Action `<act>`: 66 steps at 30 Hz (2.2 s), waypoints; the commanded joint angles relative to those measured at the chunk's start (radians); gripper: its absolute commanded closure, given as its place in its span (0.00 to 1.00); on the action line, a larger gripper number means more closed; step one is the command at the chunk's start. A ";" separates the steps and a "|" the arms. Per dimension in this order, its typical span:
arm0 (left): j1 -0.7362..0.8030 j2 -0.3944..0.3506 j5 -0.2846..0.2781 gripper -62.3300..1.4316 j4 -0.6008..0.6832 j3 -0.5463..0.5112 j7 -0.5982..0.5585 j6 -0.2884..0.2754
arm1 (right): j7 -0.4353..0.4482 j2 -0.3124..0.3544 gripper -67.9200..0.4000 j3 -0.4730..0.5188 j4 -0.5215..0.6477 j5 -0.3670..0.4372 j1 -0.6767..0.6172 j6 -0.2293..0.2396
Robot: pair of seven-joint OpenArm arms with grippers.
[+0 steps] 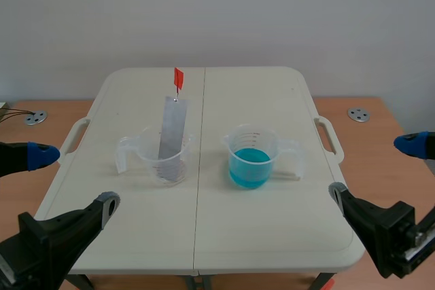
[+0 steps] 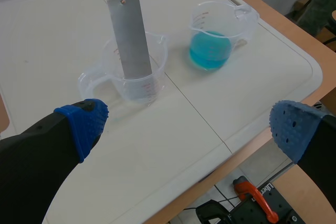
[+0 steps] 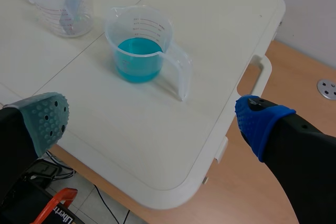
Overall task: Hold the metal plate by the orange handle, dip it into the blue solution, take it out and point at it, then put the plate back in the beaker on the left.
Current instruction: 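Lift the metal plate out of the left beaker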
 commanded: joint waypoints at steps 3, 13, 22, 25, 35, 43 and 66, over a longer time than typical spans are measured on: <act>0.000 0.002 -0.007 0.00 0.008 0.001 -0.021 -0.002 | 0.030 0.007 0.02 0.003 0.014 0.006 0.015 0.000; 0.000 0.002 -0.007 0.00 0.008 0.001 -0.021 -0.002 | 0.045 0.007 0.02 0.002 0.014 0.006 0.024 0.002; 0.000 0.002 -0.006 0.85 0.008 0.001 -0.020 -0.001 | 0.045 -0.006 0.02 -0.034 0.014 0.007 0.104 0.004; 0.000 0.002 -0.007 0.95 0.008 0.001 -0.021 -0.001 | 0.046 -0.006 0.02 -0.060 0.014 0.012 0.124 0.004; 0.035 0.002 0.043 0.95 0.008 0.001 0.033 0.020 | 0.032 -0.006 0.02 -0.150 0.011 0.023 0.224 0.004; 0.211 0.002 0.145 0.95 0.008 -0.001 0.051 0.071 | -0.035 -0.027 0.02 -0.264 -0.041 0.022 0.372 0.003; 0.375 0.002 0.151 0.95 -0.236 0.003 0.128 0.067 | -0.150 -0.238 0.02 -0.488 -0.394 0.009 0.808 0.003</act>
